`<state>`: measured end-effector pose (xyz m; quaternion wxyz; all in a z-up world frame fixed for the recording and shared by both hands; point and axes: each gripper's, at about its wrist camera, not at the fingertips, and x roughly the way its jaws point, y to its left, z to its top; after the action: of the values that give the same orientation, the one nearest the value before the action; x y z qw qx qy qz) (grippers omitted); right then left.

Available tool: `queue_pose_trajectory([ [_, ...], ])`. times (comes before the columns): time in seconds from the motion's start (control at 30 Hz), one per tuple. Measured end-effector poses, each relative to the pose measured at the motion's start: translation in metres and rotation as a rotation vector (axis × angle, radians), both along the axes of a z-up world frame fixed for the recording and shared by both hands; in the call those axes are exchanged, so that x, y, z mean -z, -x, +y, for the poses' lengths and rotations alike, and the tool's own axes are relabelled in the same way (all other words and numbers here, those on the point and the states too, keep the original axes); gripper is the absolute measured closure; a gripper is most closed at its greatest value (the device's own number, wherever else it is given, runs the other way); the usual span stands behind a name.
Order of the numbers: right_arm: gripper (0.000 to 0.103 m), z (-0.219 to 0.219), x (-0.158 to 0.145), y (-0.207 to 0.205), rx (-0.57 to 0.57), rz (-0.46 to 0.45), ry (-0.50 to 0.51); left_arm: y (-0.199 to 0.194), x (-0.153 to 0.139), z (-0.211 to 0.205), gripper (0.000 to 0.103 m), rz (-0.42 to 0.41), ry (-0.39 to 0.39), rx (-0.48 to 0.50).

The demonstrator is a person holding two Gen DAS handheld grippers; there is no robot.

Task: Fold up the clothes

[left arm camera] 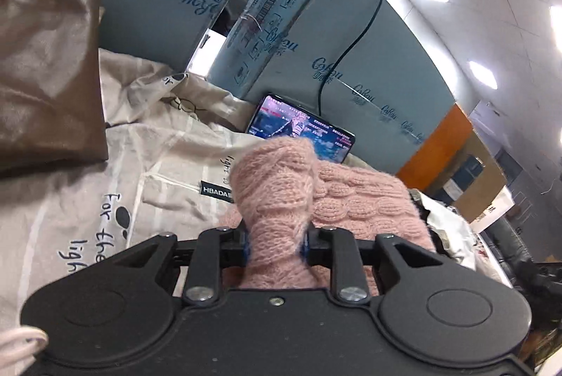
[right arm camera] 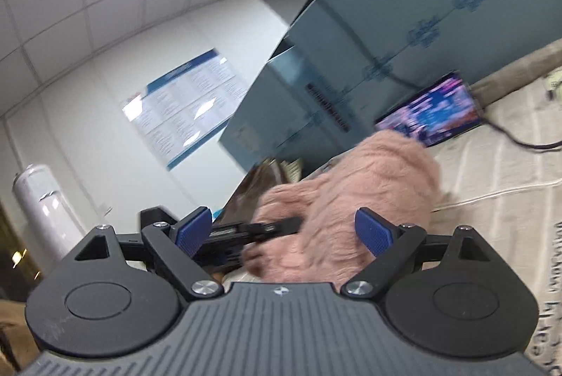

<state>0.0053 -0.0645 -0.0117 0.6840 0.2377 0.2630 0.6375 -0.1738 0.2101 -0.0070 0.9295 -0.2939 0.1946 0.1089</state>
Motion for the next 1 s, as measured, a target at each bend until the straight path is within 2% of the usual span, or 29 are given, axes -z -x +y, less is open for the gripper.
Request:
queue_pose_trajectory([
  [0.03, 0.014, 0.001, 0.000, 0.002, 0.003, -0.010, 0.009, -0.001, 0.000, -0.003, 0.056, 0.003, -0.034, -0.014],
  [0.1, 0.014, 0.003, 0.002, 0.004, 0.025, -0.026, 0.050, -0.007, 0.003, -0.010, 0.047, 0.025, -0.092, -0.027],
  [0.3, 0.015, 0.019, 0.015, 0.002, 0.109, -0.043, 0.230, -0.040, 0.014, -0.012, 0.044, 0.094, -0.145, 0.010],
  [0.37, 0.015, 0.021, 0.017, 0.002, 0.112, -0.052, 0.248, -0.045, 0.018, -0.013, 0.039, 0.106, -0.153, 0.006],
  [0.43, 0.015, 0.022, 0.018, 0.002, 0.113, -0.054, 0.253, -0.044, 0.018, -0.009, 0.023, 0.116, -0.146, -0.011],
  [0.47, 0.015, 0.021, 0.018, 0.001, 0.113, -0.049, 0.247, -0.041, 0.017, -0.007, 0.019, 0.116, -0.125, -0.020],
  [0.53, 0.015, 0.015, 0.017, 0.000, 0.113, -0.024, 0.199, -0.028, 0.010, 0.003, 0.010, 0.083, -0.037, -0.042],
  [0.67, 0.015, -0.002, 0.011, -0.004, 0.165, 0.006, 0.086, 0.002, -0.005, 0.016, 0.000, 0.016, 0.112, -0.090],
  [0.77, 0.015, -0.005, 0.010, -0.007, 0.238, 0.012, 0.110, 0.020, -0.008, 0.018, 0.000, 0.005, 0.196, -0.096],
  [0.83, 0.015, -0.002, 0.013, -0.009, 0.275, 0.025, 0.157, 0.024, -0.004, 0.016, 0.000, 0.044, 0.229, -0.093],
  [1.0, 0.014, 0.006, 0.022, -0.014, 0.277, 0.065, 0.244, 0.018, 0.014, 0.008, 0.000, 0.105, 0.303, -0.039],
])
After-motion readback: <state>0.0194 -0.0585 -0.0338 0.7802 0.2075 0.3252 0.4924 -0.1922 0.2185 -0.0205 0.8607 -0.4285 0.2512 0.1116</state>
